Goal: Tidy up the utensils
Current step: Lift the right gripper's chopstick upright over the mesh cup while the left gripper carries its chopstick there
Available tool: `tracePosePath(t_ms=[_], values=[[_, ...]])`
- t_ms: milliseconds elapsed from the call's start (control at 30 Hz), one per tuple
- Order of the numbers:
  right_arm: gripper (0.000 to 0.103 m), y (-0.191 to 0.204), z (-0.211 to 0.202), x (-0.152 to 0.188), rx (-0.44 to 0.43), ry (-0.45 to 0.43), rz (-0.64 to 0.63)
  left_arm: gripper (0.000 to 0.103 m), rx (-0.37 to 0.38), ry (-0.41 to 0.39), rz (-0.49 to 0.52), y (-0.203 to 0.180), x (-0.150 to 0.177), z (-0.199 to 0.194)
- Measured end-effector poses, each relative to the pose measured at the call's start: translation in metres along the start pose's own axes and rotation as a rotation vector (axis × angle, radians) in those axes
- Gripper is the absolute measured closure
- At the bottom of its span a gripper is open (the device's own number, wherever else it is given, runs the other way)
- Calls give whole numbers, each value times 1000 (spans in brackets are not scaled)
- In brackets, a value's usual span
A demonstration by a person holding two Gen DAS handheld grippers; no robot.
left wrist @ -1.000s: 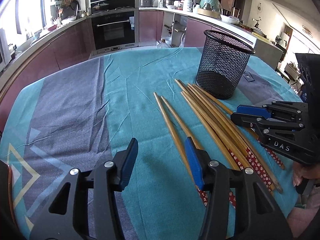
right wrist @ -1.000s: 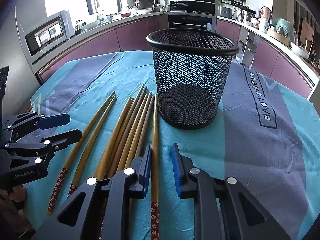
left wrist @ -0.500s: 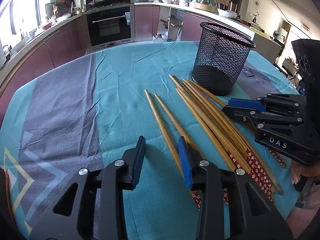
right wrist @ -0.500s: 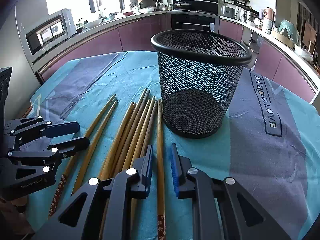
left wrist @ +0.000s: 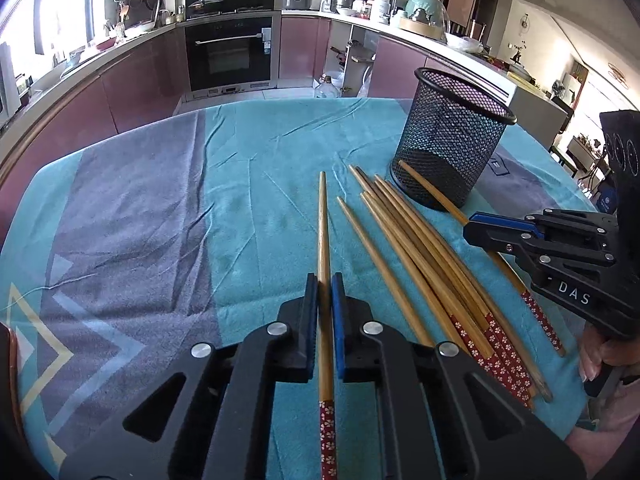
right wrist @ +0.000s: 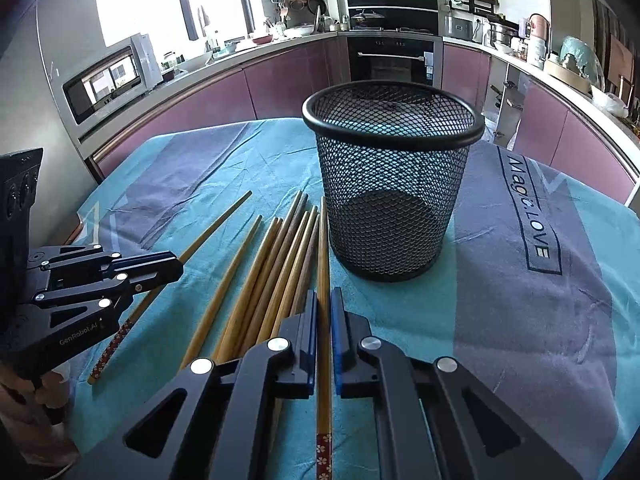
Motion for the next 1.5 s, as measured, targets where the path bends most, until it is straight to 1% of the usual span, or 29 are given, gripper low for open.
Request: tracePosePath(t_ms=[100, 233, 533, 667, 833, 1000, 1200, 1300, 1367, 1500], values=[[98, -1, -11, -4, -16, -23, 0, 95, 33, -24, -17, 4, -4, -11], [98, 1, -27, -10, -43, -65, 1, 96, 101, -68, -30, 4, -18, -28], [98, 1, -59, -25, -96, -164, 13, 96, 210, -145, -51, -5, -46, -58], [98, -2, -75, -34, -106, -214, 14, 96, 258, -174, -60, -10, -64, -72], [98, -9, -92, -51, -121, -277, 22, 96, 314, -229, -63, -16, -91, -96], [98, -18, -107, -67, -128, -332, 24, 96, 345, -279, -63, -23, -121, -115], [98, -29, -125, -98, -115, -411, 14, 96, 352, -348, -54, -35, -155, -136], [98, -34, -131, -116, -97, -461, 14, 96, 349, -387, -46, -42, -179, -145], [98, -39, -132, -127, -86, -489, 19, 96, 340, -407, -37, -48, -188, -147], [98, -49, -124, -146, -58, -522, 30, 96, 323, -412, -11, -61, -209, -148]])
Point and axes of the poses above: each gripper's, at about its wrist camera, not at the fingertips, and z roughly the way its jaws point, y to its left, x to its underside, the point moved 3 cm from there along z, roughly the way its jaws point, and after that the axes turned 4 degrees about -y, right-handed, at the moved point
